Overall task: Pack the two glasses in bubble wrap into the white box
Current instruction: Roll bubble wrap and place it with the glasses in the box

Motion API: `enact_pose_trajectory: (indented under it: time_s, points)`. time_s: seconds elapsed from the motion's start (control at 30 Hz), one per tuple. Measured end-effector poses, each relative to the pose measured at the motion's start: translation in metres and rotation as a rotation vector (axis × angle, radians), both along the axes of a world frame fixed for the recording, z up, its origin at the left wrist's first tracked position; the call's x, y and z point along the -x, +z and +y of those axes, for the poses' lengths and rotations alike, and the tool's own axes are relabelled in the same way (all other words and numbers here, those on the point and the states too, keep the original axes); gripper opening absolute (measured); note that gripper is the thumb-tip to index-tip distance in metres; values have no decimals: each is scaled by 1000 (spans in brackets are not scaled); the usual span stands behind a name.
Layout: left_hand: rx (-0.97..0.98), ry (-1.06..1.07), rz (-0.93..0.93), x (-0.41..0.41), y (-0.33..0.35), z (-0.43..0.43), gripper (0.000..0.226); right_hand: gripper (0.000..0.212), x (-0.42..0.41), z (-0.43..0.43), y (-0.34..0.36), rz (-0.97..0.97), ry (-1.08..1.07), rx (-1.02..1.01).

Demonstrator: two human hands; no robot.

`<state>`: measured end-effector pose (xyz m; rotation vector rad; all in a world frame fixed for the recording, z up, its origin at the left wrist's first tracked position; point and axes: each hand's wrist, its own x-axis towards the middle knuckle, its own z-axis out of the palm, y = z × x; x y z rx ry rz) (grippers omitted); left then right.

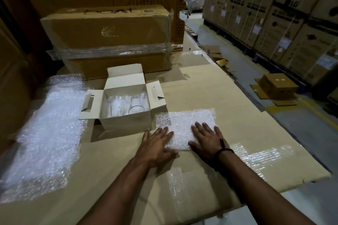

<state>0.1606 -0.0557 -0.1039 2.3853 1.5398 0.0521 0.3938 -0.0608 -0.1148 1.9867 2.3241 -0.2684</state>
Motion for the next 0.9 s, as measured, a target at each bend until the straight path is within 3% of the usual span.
enact_pose_trajectory:
  time_s: [0.13,0.27,0.37,0.43,0.5,0.6,0.77,0.9]
  points:
    - [-151,-1,-203,13,-12,-1,83,102,-10,-2,2,-2,19,15]
    - [-193,61,-364,13,-10,-3,51,109,-18,-2,21,26,88,92]
    - [-249,175,-561,8,7,-9,42,74,-28,-1,40,117,116,42]
    - [-168,339,-742,6,18,-9,21,46,-33,-4,51,227,70,-23]
    - [-95,460,-890,5,24,-4,9,32,-35,-5,59,377,8,-64]
    - [-159,510,-845,1,27,8,13,24,-33,4,64,591,-77,-79]
    - [-268,523,-538,-7,20,13,24,42,-18,22,38,339,-157,-46]
    - [-442,368,-385,5,2,6,27,51,-10,20,24,196,-85,-325]
